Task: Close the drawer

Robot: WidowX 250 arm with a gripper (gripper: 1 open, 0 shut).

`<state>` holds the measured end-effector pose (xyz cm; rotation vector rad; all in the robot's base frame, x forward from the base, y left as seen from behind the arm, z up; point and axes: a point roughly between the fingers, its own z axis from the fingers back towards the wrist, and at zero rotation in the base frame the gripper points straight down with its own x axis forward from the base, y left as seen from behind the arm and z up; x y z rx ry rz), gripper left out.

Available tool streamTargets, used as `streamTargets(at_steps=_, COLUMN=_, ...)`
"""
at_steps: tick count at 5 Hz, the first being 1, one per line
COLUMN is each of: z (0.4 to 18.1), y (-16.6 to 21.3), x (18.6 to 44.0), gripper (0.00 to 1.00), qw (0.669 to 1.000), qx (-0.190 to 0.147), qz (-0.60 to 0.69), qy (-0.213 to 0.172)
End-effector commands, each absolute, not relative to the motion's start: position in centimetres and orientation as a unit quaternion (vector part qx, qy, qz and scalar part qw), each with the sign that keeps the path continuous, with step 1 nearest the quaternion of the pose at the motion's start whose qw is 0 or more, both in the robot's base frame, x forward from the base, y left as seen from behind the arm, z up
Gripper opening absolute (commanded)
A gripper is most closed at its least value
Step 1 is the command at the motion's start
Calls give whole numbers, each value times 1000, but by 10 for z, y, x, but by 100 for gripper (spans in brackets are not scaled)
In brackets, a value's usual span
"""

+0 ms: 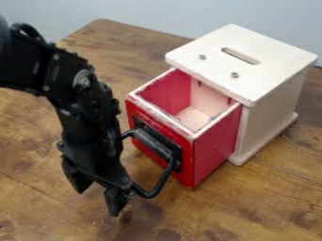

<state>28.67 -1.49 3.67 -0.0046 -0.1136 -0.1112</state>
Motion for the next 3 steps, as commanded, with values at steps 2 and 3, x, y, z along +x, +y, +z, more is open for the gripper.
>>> streamTargets(at_steps=2, z=59, y=-12, x=287, gripper=100, qw=995, qx=-2, qz=-67, qy=-76)
streamTargets(at_steps=3, z=59, y=-12, x=285, gripper=100, qw=994, qx=-4, qz=-81, qy=-75)
